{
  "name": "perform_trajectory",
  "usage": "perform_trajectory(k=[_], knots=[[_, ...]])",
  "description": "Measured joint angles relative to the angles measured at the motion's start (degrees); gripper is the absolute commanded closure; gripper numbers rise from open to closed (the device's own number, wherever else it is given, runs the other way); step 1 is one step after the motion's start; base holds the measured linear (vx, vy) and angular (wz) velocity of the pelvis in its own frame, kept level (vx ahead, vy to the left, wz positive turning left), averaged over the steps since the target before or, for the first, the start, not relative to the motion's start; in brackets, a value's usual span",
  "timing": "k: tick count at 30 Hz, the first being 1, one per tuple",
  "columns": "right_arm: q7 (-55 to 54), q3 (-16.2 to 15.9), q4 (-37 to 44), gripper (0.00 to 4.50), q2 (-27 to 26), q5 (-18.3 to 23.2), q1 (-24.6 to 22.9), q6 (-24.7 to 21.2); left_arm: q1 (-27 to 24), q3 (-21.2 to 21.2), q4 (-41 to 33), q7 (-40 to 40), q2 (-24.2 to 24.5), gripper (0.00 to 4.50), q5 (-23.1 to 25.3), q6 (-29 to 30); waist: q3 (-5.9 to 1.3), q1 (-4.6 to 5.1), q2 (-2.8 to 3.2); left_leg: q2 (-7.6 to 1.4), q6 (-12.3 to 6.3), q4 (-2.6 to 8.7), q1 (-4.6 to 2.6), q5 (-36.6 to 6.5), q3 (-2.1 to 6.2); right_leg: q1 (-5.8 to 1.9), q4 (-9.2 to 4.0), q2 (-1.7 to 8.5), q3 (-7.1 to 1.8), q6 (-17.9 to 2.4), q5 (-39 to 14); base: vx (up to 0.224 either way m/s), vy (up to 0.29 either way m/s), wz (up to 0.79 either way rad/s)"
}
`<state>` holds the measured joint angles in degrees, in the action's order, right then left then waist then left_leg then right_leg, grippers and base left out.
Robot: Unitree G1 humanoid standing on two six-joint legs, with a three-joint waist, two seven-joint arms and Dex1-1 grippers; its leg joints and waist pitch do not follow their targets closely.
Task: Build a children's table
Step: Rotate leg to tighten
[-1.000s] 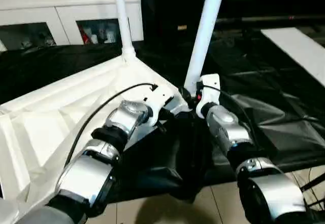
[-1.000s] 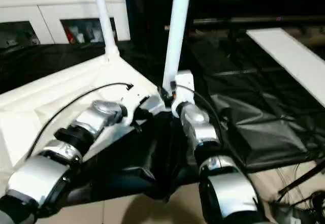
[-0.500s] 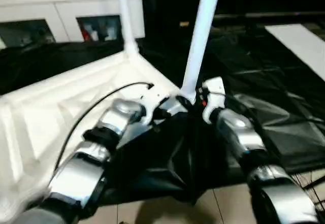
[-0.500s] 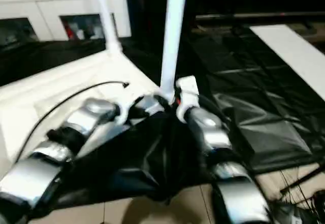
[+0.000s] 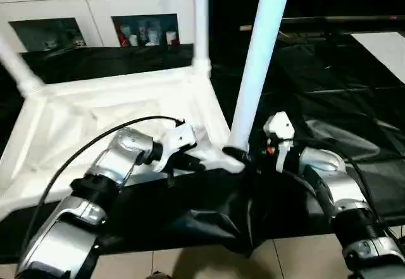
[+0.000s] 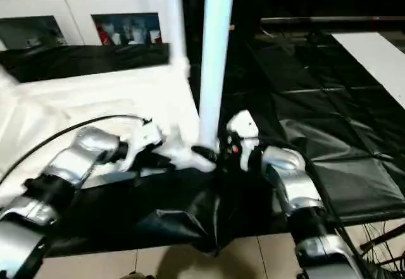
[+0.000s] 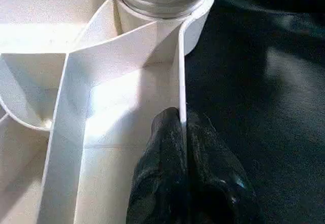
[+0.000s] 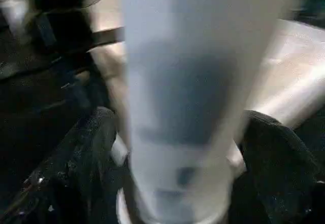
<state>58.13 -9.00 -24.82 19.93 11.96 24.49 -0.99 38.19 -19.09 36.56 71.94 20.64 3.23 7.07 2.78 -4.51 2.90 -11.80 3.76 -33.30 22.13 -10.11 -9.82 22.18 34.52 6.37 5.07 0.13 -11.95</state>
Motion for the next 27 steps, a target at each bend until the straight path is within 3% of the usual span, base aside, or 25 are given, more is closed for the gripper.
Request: perform_trajectory(k=[9, 21, 27], knots=[[2.6, -1.6, 0.6, 0.55, 0.8, -1.1, -0.3, 0.1, -1.2, -0.4, -2.3, 1.5, 0.9, 4.50, -0.1, 0.0, 0.00, -0.54, 0.01, -0.05, 0.01, -0.27, -0.01, 0.0, -0.01, 0.08, 0.36, 0.00, -0.05, 0.0, 0.0, 0.000, 0.000, 0.00], [3.6, -2.6, 0.0, 1.62, 1.1, -2.2, 0.3, 0.6, -1.8, -0.4, -3.3, 2.5, 1.4, 4.50, -0.2, 0.5, 0.00, -0.53, 0.00, -0.05, 0.01, -0.38, -0.01, 0.0, -0.01, 0.09, 0.47, 0.00, -0.09, 0.0, 0.0, 0.000, 0.000, 0.00], [4.0, -2.7, -0.1, 1.78, 1.1, -2.6, 0.3, 1.2, -2.1, -0.4, -3.7, 2.5, 1.6, 4.50, -0.2, 0.6, 0.00, -0.53, 0.00, -0.06, 0.01, -0.50, 0.00, 0.0, -0.01, 0.09, 0.56, 0.00, -0.09, 0.0, 0.0, 0.000, 0.000, 0.00]])
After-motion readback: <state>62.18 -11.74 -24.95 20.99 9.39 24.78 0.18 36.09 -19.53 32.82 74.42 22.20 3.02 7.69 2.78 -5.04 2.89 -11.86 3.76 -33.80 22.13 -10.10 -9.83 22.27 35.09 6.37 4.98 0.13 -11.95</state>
